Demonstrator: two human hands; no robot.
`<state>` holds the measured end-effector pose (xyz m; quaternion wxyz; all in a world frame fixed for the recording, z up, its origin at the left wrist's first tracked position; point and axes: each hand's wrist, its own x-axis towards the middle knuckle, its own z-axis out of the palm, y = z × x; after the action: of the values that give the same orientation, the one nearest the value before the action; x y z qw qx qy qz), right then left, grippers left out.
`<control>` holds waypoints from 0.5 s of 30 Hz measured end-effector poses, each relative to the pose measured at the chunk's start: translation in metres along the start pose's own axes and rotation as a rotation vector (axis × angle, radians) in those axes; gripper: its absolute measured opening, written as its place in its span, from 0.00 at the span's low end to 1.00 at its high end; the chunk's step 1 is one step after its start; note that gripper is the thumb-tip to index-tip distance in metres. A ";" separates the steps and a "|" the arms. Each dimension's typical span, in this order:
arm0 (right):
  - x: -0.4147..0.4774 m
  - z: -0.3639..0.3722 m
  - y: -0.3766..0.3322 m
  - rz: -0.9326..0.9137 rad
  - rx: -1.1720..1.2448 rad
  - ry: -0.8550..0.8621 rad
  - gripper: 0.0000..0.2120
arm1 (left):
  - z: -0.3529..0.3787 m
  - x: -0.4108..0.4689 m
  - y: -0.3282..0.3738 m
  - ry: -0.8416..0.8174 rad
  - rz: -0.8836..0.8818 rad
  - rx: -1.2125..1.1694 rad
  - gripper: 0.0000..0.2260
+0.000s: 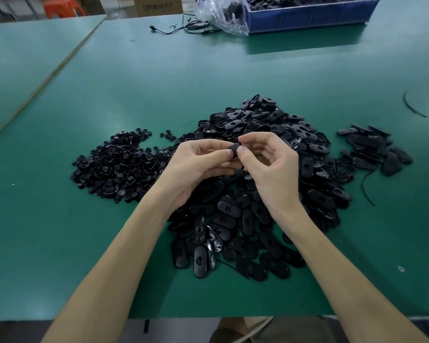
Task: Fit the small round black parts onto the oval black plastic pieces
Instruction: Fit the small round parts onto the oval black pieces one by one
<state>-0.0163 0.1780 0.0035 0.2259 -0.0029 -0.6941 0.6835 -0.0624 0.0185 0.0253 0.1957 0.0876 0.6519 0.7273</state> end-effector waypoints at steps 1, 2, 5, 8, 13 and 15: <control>0.000 0.000 0.000 -0.005 -0.006 -0.002 0.08 | 0.000 0.000 0.000 0.002 0.004 0.005 0.07; -0.001 0.000 0.000 -0.007 -0.009 -0.004 0.08 | 0.000 0.000 0.000 0.005 0.008 0.012 0.07; -0.003 0.001 -0.001 -0.004 -0.019 -0.017 0.08 | 0.002 0.000 -0.001 0.021 0.016 0.035 0.05; -0.003 0.002 0.000 -0.004 -0.029 -0.028 0.08 | 0.005 0.000 -0.003 0.060 0.037 0.056 0.07; -0.004 0.003 0.001 -0.015 -0.045 -0.045 0.08 | 0.008 0.000 -0.004 0.116 0.076 0.114 0.08; -0.005 0.003 0.001 -0.018 -0.047 -0.047 0.08 | 0.010 0.000 -0.004 0.125 0.098 0.132 0.09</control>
<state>-0.0131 0.1735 0.0014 0.2156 0.0141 -0.7150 0.6649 -0.0581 0.0278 0.0222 0.1124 0.0867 0.7044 0.6955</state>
